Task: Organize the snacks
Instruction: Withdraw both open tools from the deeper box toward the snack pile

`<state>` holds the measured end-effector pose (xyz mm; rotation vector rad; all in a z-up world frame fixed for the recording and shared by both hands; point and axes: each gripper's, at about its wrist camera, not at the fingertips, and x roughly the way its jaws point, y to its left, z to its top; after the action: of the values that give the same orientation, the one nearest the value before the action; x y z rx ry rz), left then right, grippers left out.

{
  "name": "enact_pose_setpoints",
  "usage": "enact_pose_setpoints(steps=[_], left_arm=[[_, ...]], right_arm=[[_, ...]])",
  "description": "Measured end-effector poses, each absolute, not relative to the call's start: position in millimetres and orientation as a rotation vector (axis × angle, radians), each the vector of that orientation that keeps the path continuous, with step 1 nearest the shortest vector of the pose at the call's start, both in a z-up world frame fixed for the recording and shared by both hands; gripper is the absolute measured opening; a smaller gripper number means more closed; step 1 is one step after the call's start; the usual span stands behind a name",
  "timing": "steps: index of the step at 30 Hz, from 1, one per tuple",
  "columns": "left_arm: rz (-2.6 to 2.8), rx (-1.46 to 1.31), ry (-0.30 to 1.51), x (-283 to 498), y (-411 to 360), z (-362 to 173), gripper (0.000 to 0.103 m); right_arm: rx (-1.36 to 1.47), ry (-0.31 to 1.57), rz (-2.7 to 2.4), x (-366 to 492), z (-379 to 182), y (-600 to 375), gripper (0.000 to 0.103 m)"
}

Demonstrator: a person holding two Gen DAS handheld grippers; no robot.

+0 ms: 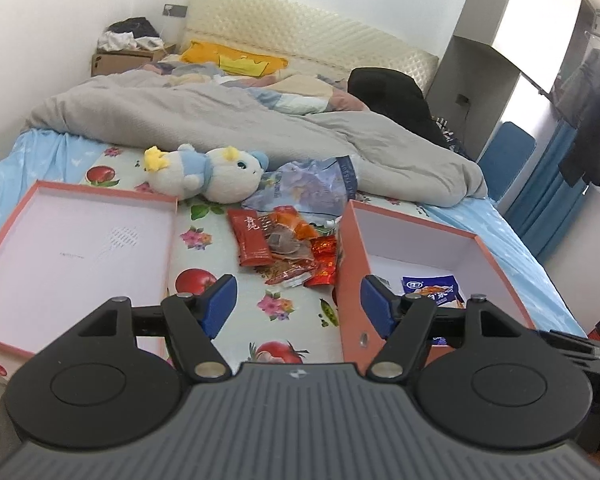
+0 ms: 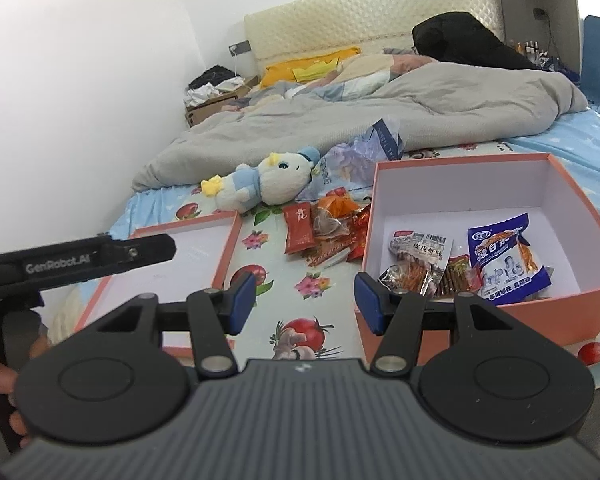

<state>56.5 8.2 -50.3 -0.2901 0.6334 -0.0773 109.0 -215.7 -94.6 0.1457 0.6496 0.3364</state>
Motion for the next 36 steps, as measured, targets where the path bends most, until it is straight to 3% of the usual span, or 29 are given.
enact_pose_setpoints(steps=[24, 36], left_arm=[[-0.104, -0.337, 0.765, 185.3, 23.4, -125.5, 0.074], [-0.112, -0.259, 0.836, 302.9, 18.0, -196.4, 0.074]], right_arm=[[0.007, 0.744, 0.346, 236.8, -102.9, -191.6, 0.058], [-0.118, 0.796, 0.455, 350.9, -129.5, -136.2, 0.058]])
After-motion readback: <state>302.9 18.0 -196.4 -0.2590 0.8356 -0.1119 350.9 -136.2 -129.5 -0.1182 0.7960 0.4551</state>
